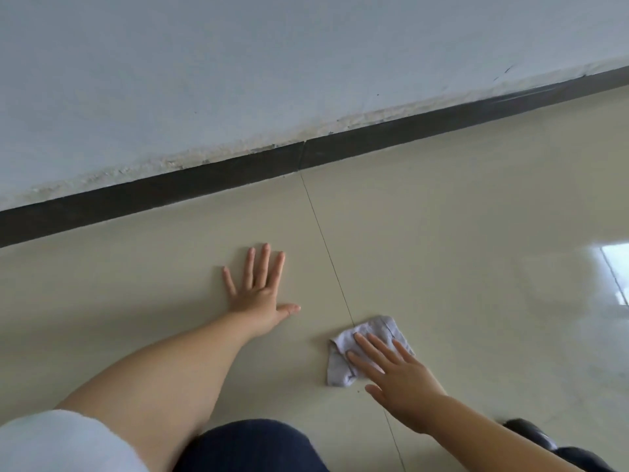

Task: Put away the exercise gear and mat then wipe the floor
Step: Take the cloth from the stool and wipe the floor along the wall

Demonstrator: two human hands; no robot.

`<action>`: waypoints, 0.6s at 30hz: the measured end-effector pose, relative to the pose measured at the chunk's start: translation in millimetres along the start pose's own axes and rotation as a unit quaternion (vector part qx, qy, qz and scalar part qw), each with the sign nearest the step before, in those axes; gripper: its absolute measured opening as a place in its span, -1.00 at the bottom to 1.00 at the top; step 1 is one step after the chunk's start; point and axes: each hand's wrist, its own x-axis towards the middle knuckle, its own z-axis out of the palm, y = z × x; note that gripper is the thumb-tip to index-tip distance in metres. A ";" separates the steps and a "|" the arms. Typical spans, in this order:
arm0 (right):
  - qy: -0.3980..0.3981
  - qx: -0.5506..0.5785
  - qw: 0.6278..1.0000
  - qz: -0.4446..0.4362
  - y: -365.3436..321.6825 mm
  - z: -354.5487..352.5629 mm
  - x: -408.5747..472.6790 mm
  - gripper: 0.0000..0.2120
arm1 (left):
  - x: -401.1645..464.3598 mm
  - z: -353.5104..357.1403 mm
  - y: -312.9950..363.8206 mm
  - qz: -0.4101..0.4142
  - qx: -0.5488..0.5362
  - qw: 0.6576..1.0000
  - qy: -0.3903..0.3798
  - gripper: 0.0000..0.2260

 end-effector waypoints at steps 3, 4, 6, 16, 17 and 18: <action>0.066 -0.013 0.996 -0.061 17.4 -6.7 18.6 -0.51 | 1.7 2.4 -1.6 0.009 -0.005 1.000 -0.003 -0.09; 0.094 -0.002 0.994 -0.057 25.4 -17.7 32.7 -0.47 | 2.4 3.7 -1.9 0.008 -0.006 1.000 0.002 -0.09; 0.168 0.022 0.985 -0.038 39.9 -55.2 69.0 -0.40 | 3.4 5.4 -2.8 0.003 0.001 1.000 0.011 -0.08; 0.097 -0.069 0.988 -0.102 80.6 -199.6 179.3 -0.40 | -4.5 -5.4 15.4 -0.074 0.029 0.997 0.006 -0.08; 0.093 -0.086 0.984 -0.128 84.7 -185.8 165.8 -0.40 | -6.0 -9.0 22.6 -0.089 0.028 0.996 0.002 -0.09; 0.102 -0.103 0.976 -0.162 89.8 -163.9 150.3 -0.39 | -7.9 -11.7 30.9 -0.104 0.024 0.994 0.008 -0.11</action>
